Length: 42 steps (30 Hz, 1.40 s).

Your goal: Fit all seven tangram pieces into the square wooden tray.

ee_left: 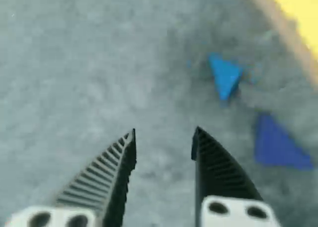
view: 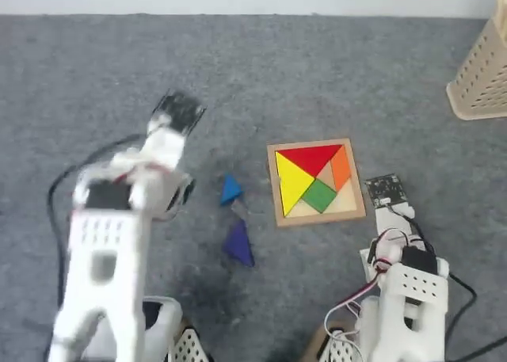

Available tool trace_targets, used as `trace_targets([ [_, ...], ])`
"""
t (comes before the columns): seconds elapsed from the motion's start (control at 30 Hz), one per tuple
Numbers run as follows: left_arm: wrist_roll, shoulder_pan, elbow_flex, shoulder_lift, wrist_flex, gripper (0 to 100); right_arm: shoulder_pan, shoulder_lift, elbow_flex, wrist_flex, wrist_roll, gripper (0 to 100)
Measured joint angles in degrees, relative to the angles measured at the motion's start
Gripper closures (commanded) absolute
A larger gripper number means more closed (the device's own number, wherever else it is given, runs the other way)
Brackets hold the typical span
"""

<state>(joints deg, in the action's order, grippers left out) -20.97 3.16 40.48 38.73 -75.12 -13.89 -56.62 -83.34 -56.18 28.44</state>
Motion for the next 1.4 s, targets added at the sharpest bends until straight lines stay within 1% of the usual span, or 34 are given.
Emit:
trace_targets([
  [0.1,2.64,-4.84,-4.40,-11.34,1.32,82,-0.09,0.00,0.00,0.18,0.09,97.9],
  [0.27,8.79,-11.34,-4.84,-22.59,9.76,82,-0.09,0.00,0.00,0.35,0.09,97.8],
  [0.33,11.60,-12.57,-4.84,-26.73,13.01,82,-0.09,0.00,0.00,0.35,0.09,97.8],
  [0.43,13.27,-13.01,-4.84,-31.12,14.68,82,-0.09,0.00,0.00,0.35,0.09,97.8],
  [0.63,16.18,-13.36,-2.64,-32.00,17.67,80,-0.09,0.00,0.00,0.35,0.09,97.8],
  [0.77,16.35,-14.51,-2.02,-33.32,19.43,80,-0.09,0.00,0.00,0.35,0.09,97.8],
  [1.03,16.53,-14.86,-2.02,-37.89,19.78,80,-0.09,0.00,0.00,0.35,0.09,97.8],
  [1.4,16.26,-15.47,-2.02,-38.15,22.15,80,-0.09,0.00,0.00,0.35,0.09,97.8],
])
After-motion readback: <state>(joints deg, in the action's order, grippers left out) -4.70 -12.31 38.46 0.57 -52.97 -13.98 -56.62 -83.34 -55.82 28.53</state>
